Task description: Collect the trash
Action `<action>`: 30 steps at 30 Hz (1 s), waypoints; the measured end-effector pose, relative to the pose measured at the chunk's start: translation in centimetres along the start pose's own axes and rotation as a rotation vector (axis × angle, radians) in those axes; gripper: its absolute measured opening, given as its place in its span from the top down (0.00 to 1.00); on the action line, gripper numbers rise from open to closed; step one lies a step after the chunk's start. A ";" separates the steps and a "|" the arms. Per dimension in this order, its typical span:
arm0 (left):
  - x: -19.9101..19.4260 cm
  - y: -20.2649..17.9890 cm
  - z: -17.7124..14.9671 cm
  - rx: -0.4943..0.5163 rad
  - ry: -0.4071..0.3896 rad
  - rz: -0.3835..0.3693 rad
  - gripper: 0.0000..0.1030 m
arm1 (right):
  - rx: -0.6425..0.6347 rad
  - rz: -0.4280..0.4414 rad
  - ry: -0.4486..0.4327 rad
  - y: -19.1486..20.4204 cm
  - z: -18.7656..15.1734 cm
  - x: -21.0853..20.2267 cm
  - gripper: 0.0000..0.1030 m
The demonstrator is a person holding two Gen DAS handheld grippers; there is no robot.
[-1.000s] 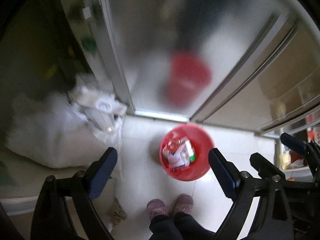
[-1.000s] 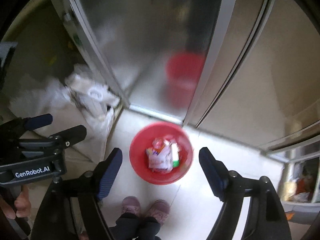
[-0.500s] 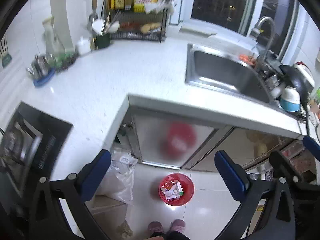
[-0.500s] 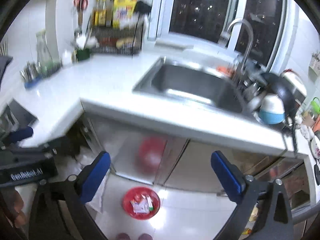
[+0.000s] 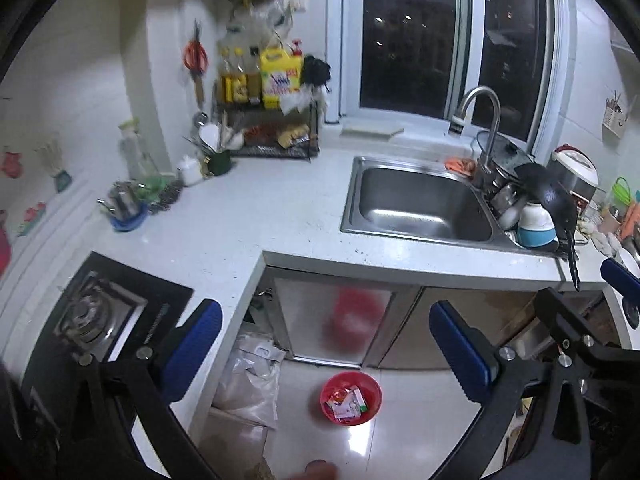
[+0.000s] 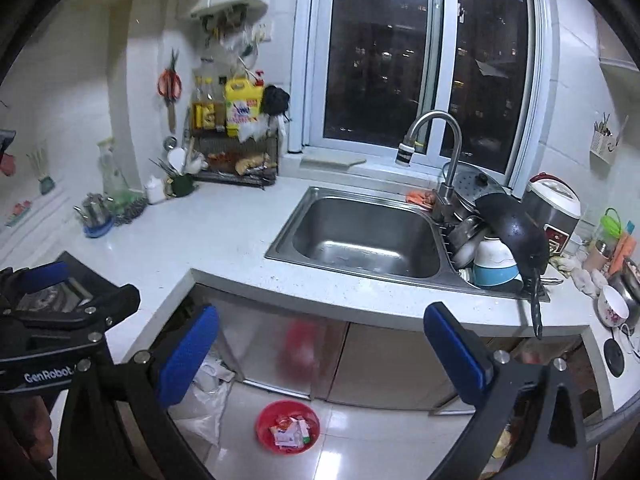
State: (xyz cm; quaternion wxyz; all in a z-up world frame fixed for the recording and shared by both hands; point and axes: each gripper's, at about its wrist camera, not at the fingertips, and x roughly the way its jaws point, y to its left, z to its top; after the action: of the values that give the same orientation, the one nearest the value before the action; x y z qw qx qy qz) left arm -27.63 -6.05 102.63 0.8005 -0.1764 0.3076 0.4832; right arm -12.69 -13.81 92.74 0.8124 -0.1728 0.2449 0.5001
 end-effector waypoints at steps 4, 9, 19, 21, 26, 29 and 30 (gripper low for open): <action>-3.9 -2.2 -1.9 -0.044 -0.024 0.055 0.00 | -0.025 0.046 -0.024 -1.7 -0.7 -2.9 0.00; -9.2 -5.4 -4.6 -0.097 -0.086 0.109 0.00 | -0.077 0.100 -0.060 -4.2 -2.0 -6.7 0.00; -15.0 -9.2 -7.0 -0.121 -0.121 0.178 0.00 | -0.109 0.162 -0.098 -7.2 -3.5 -11.4 0.00; -15.7 -9.6 -7.0 -0.121 -0.132 0.181 0.00 | -0.109 0.162 -0.106 -7.3 -3.6 -12.2 0.00; -16.4 -10.0 -6.8 -0.099 -0.138 0.192 0.00 | -0.088 0.151 -0.129 -7.4 -3.5 -12.8 0.00; -16.7 -10.0 -6.8 -0.096 -0.141 0.179 0.00 | -0.078 0.141 -0.121 -7.4 -3.5 -13.0 0.00; -16.8 -10.0 -6.8 -0.097 -0.143 0.174 0.00 | -0.077 0.138 -0.123 -7.3 -3.5 -13.0 0.00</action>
State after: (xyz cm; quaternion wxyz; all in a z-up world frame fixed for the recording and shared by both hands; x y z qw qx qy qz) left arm -26.75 -25.83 108.55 0.7658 -0.1527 0.2401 0.5767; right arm -11.86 -28.35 97.58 0.7822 -0.1559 0.1866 0.5737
